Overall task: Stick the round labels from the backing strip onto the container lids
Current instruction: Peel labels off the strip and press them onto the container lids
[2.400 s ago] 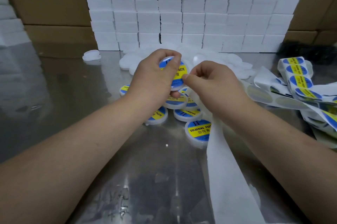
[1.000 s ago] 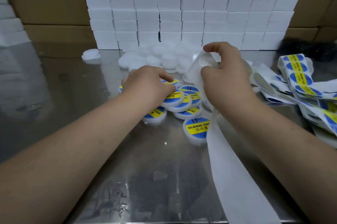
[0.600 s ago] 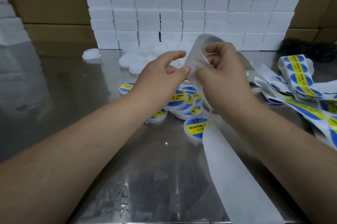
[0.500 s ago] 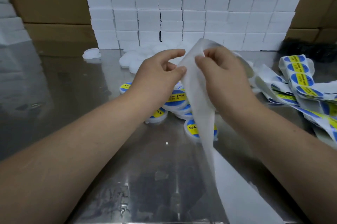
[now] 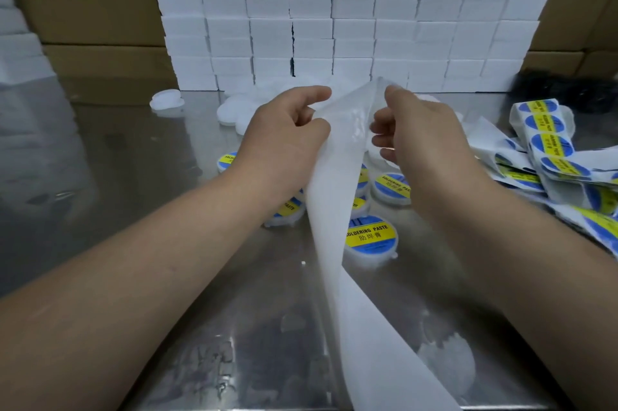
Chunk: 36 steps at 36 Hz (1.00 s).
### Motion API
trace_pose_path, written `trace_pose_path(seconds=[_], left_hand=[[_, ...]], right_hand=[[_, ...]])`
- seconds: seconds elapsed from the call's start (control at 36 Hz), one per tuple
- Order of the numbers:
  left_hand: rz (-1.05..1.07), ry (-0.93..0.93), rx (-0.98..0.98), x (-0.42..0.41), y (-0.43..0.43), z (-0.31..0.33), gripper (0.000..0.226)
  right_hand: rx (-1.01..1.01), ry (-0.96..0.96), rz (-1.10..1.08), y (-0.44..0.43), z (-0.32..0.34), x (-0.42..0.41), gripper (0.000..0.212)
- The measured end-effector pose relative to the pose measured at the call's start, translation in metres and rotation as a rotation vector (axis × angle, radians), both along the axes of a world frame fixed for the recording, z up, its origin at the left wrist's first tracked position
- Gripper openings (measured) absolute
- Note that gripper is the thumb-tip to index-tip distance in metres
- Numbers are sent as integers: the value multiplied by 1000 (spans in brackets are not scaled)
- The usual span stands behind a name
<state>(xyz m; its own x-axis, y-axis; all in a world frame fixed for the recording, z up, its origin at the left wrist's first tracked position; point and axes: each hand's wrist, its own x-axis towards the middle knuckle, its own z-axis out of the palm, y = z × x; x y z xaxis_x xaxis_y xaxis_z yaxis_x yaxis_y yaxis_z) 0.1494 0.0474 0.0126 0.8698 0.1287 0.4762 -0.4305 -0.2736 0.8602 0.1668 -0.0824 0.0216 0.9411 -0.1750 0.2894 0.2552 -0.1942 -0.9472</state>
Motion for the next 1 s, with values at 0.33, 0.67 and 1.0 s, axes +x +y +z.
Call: trace_pose_path(seconds=[0.33, 0.67, 1.0], left_hand=[[-114, -58, 134, -10, -5, 0, 39], [-163, 4, 370, -14, -6, -2, 42], [21, 69, 332, -2, -1, -7, 19]], right_hand=[[167, 169, 10, -3, 4, -1, 55], [151, 133, -12, -8, 10, -6, 14], [-28, -37, -83, -7, 4, 1, 20]])
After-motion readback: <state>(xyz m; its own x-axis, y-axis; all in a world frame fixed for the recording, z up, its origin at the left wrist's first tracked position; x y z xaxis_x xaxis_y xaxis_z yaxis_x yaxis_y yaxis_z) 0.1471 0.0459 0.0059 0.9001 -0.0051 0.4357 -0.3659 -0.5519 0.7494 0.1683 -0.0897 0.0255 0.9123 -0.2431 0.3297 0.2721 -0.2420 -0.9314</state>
